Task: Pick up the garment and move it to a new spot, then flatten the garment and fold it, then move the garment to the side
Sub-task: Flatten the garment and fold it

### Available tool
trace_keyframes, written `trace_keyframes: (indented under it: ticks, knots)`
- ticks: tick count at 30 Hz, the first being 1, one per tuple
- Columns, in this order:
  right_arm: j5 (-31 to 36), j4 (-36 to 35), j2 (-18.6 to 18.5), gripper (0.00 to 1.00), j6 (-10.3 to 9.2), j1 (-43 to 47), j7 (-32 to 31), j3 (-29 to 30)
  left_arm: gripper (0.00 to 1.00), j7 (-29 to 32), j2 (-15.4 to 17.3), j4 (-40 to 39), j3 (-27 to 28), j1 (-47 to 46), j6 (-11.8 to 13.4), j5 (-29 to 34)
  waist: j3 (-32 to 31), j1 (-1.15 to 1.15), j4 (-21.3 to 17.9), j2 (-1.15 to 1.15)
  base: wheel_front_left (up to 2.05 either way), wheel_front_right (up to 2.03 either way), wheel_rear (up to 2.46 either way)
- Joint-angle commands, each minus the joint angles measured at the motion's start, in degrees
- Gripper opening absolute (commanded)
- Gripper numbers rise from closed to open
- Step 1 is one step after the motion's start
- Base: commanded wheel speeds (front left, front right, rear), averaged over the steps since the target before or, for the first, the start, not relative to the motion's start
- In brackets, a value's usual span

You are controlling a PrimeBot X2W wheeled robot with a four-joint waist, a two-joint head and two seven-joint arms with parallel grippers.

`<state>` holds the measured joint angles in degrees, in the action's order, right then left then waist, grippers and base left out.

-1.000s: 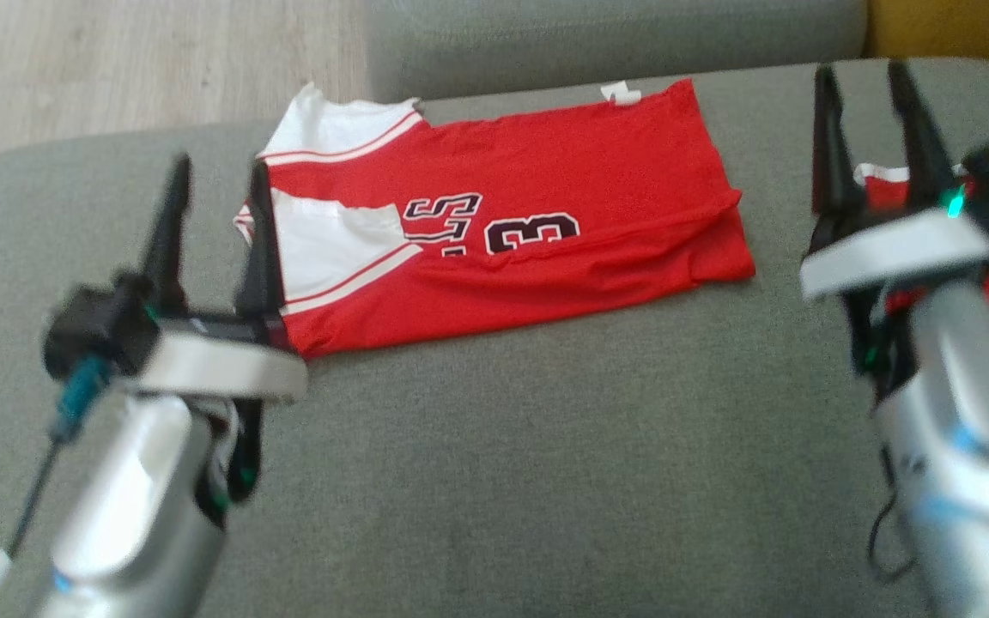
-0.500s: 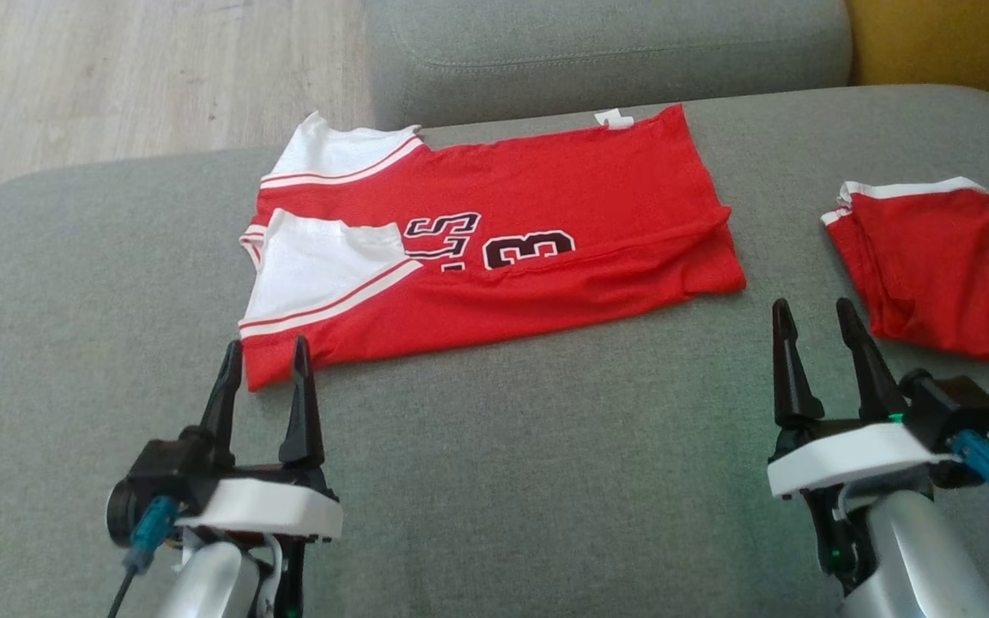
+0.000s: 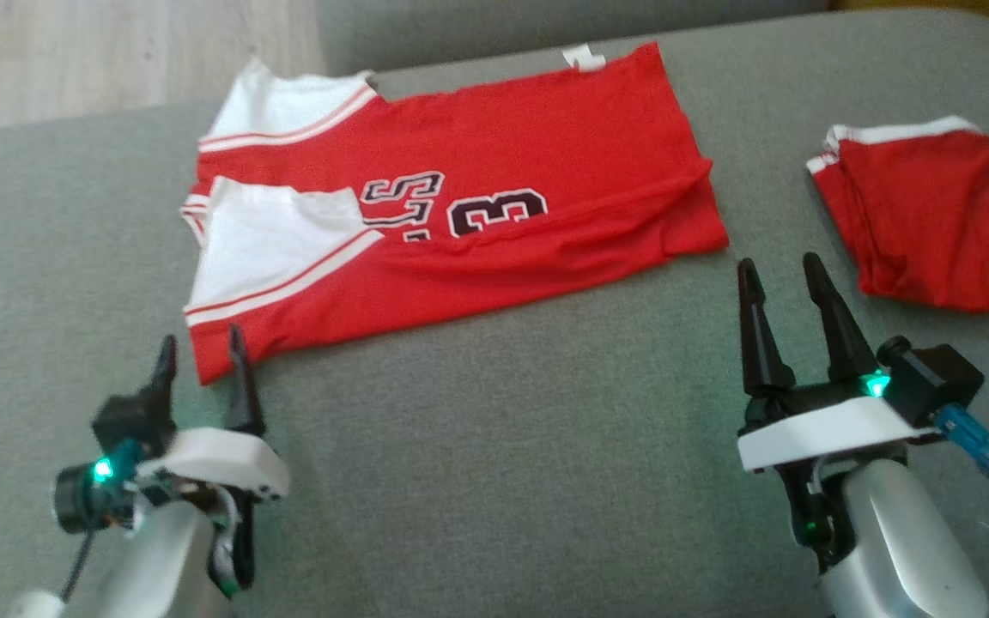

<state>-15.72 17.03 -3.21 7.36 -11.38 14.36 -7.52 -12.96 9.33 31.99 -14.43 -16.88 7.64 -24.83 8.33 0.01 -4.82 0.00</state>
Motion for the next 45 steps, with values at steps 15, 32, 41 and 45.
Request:
trace_keyframes:
  ticks: [15, 32, 41, 45]
  knots:
    - [-3.14, -4.57, 0.33, 1.0, 0.13, -3.52, 0.62, -4.35, 1.0, 5.7, 3.54, 14.54, 3.17, -10.56, -1.68, -3.38, 6.27, -0.01, -3.73, 0.0, 0.0, 0.0, 0.0]
    - [0.88, -2.35, 0.33, 1.0, 0.13, -4.72, -1.43, -0.98, 0.0, -1.67, 2.85, 7.91, 2.93, -13.99, -5.08, -2.37, 4.4, -0.01, -0.82, 0.0, 0.0, 0.0, 0.0]
    - [5.68, 8.92, 0.33, 1.0, 0.13, -14.04, -11.85, 4.84, 0.0, -2.02, 2.16, -6.85, 1.21, -12.97, -6.46, 2.08, 5.67, -0.01, 3.05, 0.0, 0.0, 0.0, 0.0]
    - [7.5, 16.54, 0.33, 1.0, 0.13, -19.48, -15.43, 7.81, 0.0, -2.03, 1.78, -9.52, -0.4, -12.67, -7.07, 3.13, 6.64, -0.01, 4.43, 0.0, 0.0, 0.0, 0.0]
